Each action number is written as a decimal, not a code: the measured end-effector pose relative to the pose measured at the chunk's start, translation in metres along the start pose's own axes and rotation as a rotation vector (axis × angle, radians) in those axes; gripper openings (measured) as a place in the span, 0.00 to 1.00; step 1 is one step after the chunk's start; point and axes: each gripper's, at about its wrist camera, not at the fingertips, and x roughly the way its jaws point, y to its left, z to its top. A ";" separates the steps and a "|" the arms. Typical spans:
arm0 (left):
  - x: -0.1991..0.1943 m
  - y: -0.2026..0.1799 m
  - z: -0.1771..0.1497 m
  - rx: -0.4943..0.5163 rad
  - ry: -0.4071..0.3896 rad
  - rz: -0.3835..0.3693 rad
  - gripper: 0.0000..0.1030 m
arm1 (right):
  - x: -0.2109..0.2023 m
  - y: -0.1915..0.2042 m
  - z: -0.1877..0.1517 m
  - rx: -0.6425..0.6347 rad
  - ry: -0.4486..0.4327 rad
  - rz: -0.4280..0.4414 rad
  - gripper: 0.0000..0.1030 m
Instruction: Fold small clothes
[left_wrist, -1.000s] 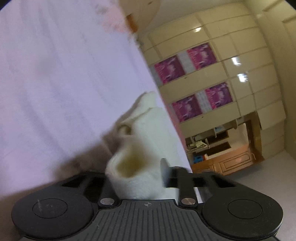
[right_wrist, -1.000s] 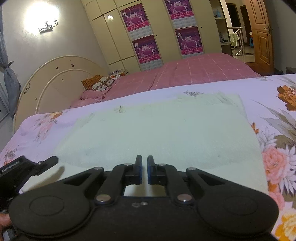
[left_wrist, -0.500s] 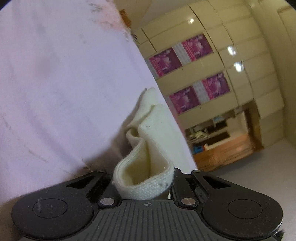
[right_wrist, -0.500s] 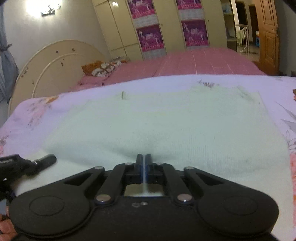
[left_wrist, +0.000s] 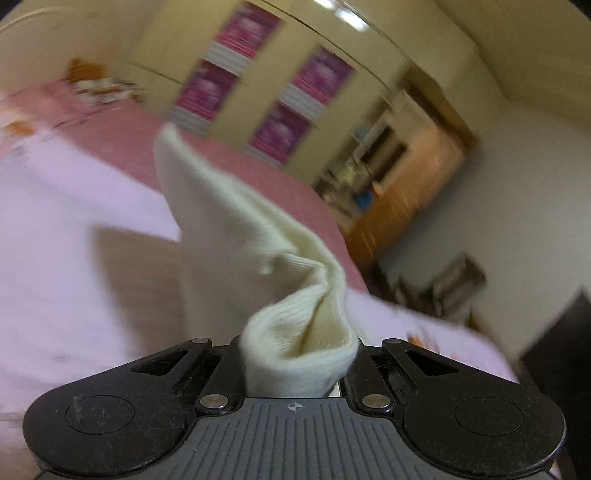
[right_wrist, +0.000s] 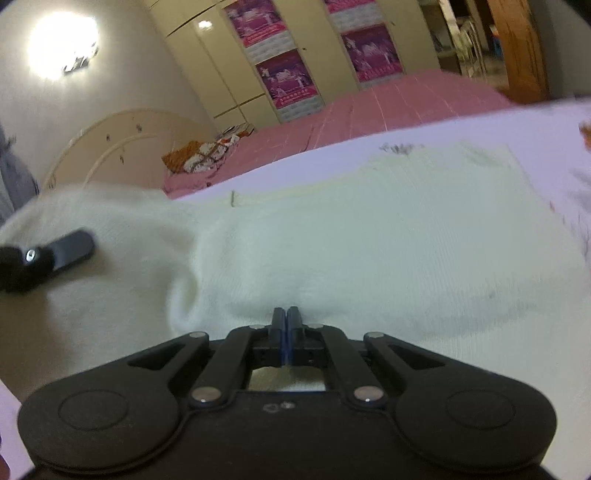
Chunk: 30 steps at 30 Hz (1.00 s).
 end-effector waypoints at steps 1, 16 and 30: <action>0.006 -0.012 0.002 0.034 0.020 -0.001 0.07 | -0.009 -0.010 0.002 0.061 -0.026 0.014 0.00; 0.009 -0.023 0.019 0.076 0.046 -0.048 0.56 | -0.147 -0.161 0.012 0.443 -0.260 0.148 0.53; 0.041 0.046 0.032 0.019 0.130 0.111 0.56 | -0.078 -0.109 0.022 0.197 -0.070 0.119 0.42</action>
